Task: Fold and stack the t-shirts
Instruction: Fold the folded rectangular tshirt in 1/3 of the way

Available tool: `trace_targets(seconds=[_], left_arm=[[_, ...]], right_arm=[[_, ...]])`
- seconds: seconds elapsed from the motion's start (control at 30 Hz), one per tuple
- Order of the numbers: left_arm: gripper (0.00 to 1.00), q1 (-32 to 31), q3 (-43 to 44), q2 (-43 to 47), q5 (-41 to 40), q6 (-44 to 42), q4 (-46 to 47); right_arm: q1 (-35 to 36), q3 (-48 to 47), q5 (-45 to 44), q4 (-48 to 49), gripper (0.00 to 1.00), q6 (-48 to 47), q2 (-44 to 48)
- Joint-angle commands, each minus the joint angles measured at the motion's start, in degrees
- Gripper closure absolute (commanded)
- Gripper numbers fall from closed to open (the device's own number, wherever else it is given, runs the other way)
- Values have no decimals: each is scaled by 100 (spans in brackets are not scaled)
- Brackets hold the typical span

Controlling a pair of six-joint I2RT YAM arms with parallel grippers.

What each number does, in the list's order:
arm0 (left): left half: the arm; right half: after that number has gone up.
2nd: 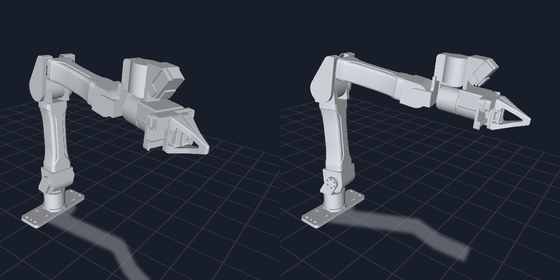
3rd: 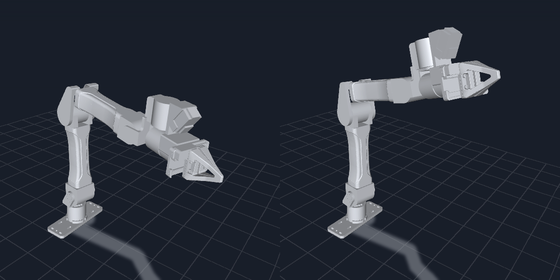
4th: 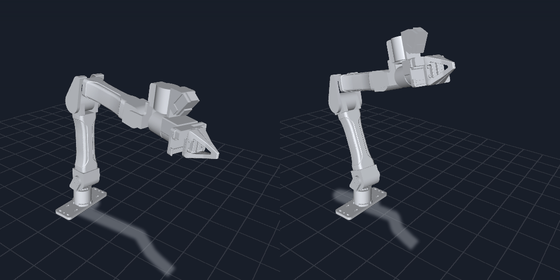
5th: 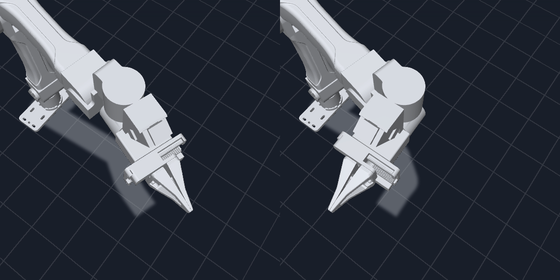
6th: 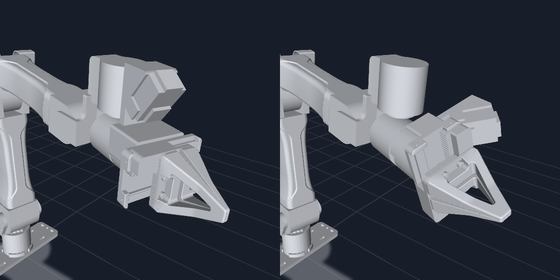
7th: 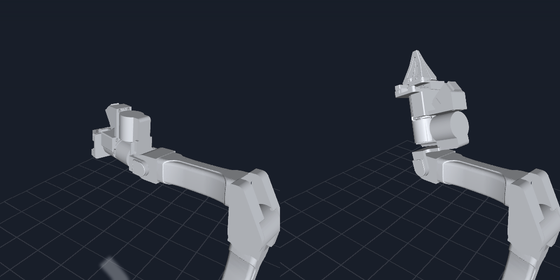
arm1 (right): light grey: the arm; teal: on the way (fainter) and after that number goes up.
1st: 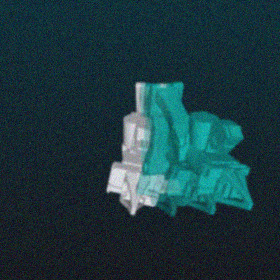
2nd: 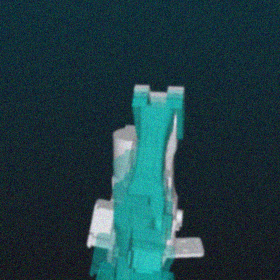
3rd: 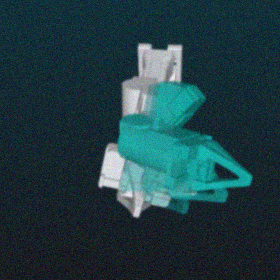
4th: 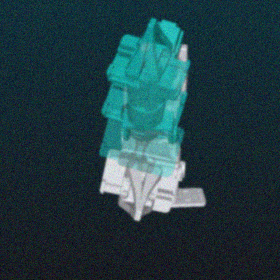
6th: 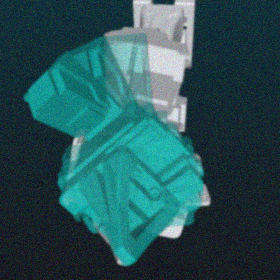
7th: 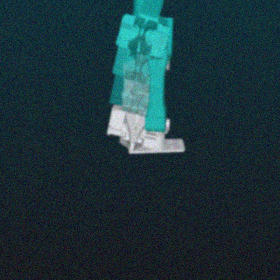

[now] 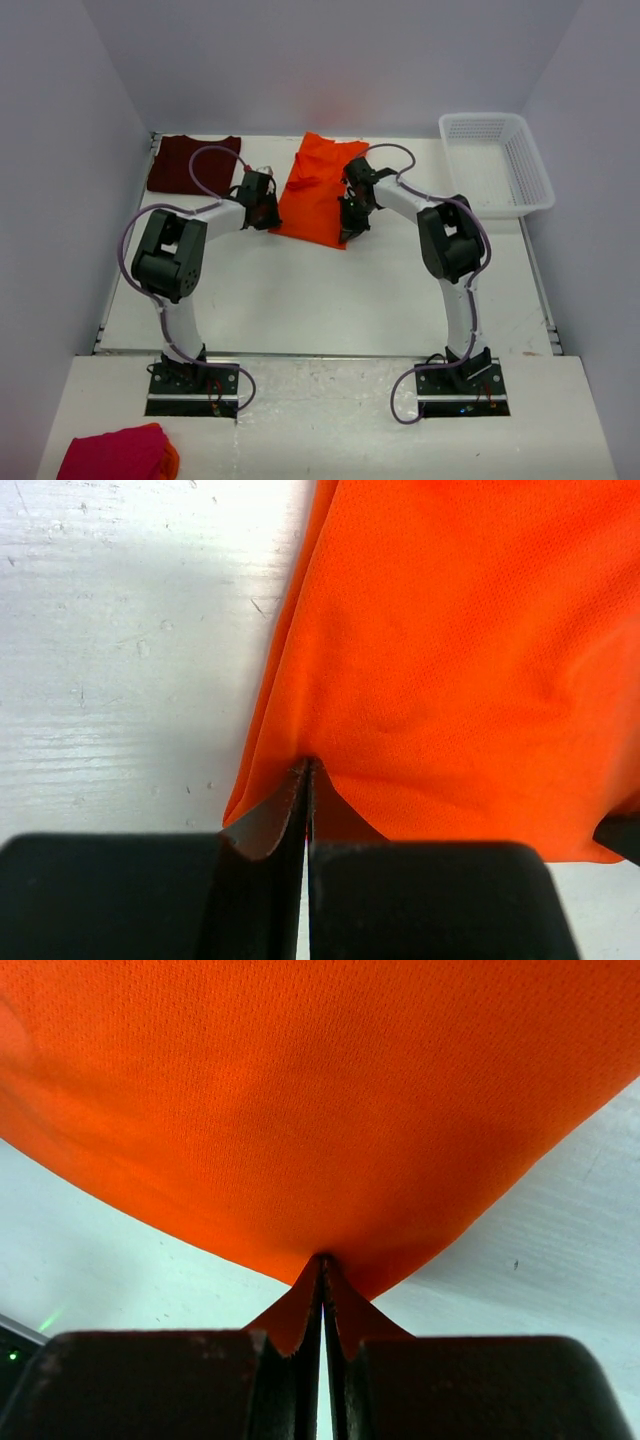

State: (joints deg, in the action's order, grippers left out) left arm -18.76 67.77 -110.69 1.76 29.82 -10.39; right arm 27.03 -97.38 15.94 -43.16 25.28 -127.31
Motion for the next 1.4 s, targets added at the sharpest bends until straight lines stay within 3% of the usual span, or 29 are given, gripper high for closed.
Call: trace_targets(seconds=[0.0,0.37,0.73,1.03,1.2,1.37], left_arm=[[100,-39,-580,-94,53,85,-297],[100,-715,-2205,1294,456,559,-24],[100,-1288,-3577,3061,466,1201,-305],[100,-1296,-4359,4239,360,1315,-639],[100,-1305,-4413,4635,220,1201,-902],[100,-1375,-4404,5610,132,1271,-1008]], right_arm=[[83,474,-215,-62,98,30,118],[382,2231,-522,948,100,363,829],[734,4173,-997,1591,100,838,2349],[1348,5114,-1409,1644,100,1576,3553],[1849,5379,-1577,1618,100,1787,3967],[2315,5353,-2085,1293,100,1972,4686]])
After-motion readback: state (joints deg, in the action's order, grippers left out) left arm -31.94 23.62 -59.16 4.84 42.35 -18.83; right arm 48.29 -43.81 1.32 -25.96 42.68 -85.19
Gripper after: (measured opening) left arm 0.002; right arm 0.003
